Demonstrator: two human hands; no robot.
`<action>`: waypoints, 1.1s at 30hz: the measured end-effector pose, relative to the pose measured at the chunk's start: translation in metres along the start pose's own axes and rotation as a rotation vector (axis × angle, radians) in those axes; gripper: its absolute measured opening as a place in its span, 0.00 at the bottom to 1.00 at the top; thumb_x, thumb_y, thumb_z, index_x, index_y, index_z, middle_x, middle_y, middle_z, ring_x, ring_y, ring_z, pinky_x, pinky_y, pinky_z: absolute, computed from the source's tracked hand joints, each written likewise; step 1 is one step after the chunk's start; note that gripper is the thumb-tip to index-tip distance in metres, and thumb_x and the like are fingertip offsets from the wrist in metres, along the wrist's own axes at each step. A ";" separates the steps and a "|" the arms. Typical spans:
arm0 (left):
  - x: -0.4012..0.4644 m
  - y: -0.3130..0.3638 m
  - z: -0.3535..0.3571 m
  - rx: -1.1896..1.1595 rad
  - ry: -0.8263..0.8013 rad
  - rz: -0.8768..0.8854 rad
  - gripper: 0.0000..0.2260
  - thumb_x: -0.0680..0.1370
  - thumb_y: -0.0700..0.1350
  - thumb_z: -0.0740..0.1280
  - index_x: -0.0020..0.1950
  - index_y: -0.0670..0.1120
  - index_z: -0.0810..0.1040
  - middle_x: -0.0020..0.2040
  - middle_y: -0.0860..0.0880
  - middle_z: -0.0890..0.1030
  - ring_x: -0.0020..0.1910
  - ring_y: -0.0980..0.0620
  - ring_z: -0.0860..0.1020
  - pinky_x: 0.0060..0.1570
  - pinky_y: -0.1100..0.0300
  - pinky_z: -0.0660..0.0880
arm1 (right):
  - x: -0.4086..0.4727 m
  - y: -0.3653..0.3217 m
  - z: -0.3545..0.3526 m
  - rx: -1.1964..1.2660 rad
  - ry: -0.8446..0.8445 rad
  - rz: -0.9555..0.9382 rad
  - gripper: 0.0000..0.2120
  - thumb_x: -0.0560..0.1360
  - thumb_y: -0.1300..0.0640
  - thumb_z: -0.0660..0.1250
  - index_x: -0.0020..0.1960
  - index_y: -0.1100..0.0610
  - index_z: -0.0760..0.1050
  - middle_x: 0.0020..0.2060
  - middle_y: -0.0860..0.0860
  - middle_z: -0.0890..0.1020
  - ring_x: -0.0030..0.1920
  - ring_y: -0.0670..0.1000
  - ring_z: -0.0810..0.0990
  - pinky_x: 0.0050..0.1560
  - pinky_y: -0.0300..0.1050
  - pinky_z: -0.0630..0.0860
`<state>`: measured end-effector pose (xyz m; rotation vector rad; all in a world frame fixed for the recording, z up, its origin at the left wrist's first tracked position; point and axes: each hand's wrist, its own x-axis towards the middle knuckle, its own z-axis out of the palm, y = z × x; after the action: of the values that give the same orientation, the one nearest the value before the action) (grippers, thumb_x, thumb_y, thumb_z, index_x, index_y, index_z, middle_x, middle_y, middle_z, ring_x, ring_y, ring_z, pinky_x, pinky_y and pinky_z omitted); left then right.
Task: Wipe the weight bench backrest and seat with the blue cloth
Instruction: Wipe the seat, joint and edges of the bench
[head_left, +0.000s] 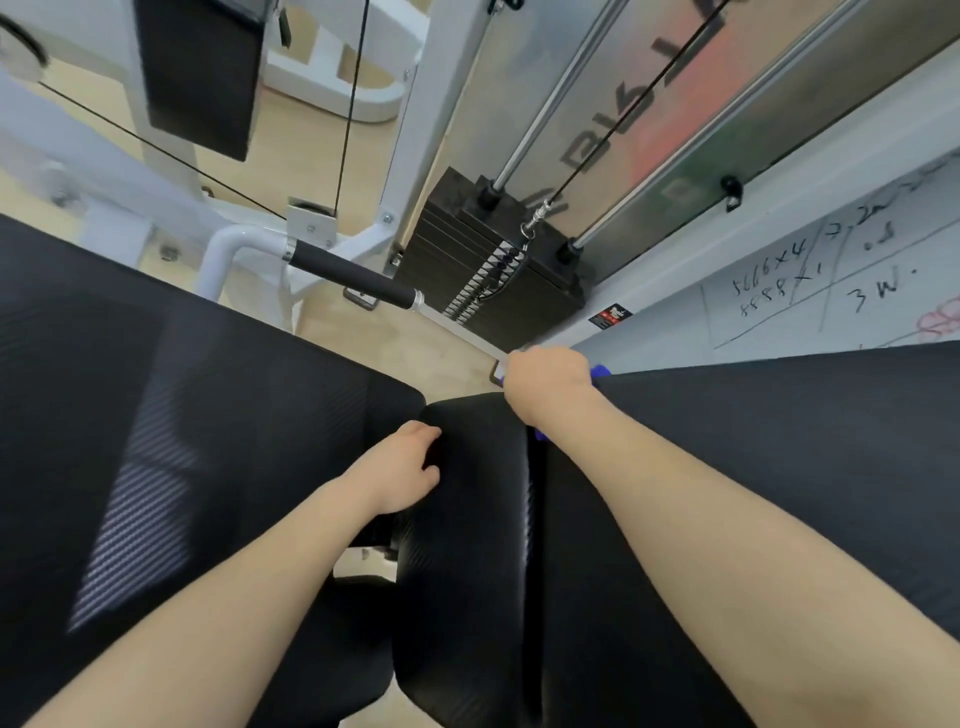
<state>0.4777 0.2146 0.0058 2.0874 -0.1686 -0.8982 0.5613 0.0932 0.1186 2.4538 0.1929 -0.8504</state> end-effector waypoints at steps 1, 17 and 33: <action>-0.002 0.002 0.000 0.005 0.006 0.002 0.25 0.78 0.42 0.60 0.74 0.43 0.59 0.74 0.46 0.61 0.69 0.47 0.68 0.69 0.55 0.66 | -0.006 0.000 0.001 -0.024 0.052 -0.022 0.15 0.77 0.62 0.55 0.63 0.57 0.71 0.61 0.53 0.76 0.61 0.55 0.74 0.53 0.45 0.68; -0.053 0.021 0.019 0.114 0.075 0.042 0.20 0.76 0.36 0.59 0.69 0.43 0.68 0.69 0.45 0.68 0.65 0.47 0.71 0.66 0.56 0.68 | -0.138 -0.054 0.085 -0.019 0.355 -0.358 0.09 0.78 0.59 0.55 0.55 0.56 0.71 0.46 0.52 0.79 0.45 0.53 0.75 0.40 0.46 0.60; -0.151 0.039 0.100 -0.012 0.123 0.080 0.22 0.79 0.36 0.55 0.72 0.50 0.63 0.70 0.49 0.70 0.61 0.51 0.74 0.56 0.61 0.69 | -0.300 -0.061 0.233 1.058 0.110 0.174 0.10 0.74 0.62 0.55 0.49 0.50 0.69 0.35 0.46 0.79 0.35 0.54 0.79 0.31 0.42 0.70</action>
<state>0.3091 0.1867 0.0770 2.1028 -0.1795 -0.7195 0.1808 0.0336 0.1206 3.4047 -0.5778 -0.8614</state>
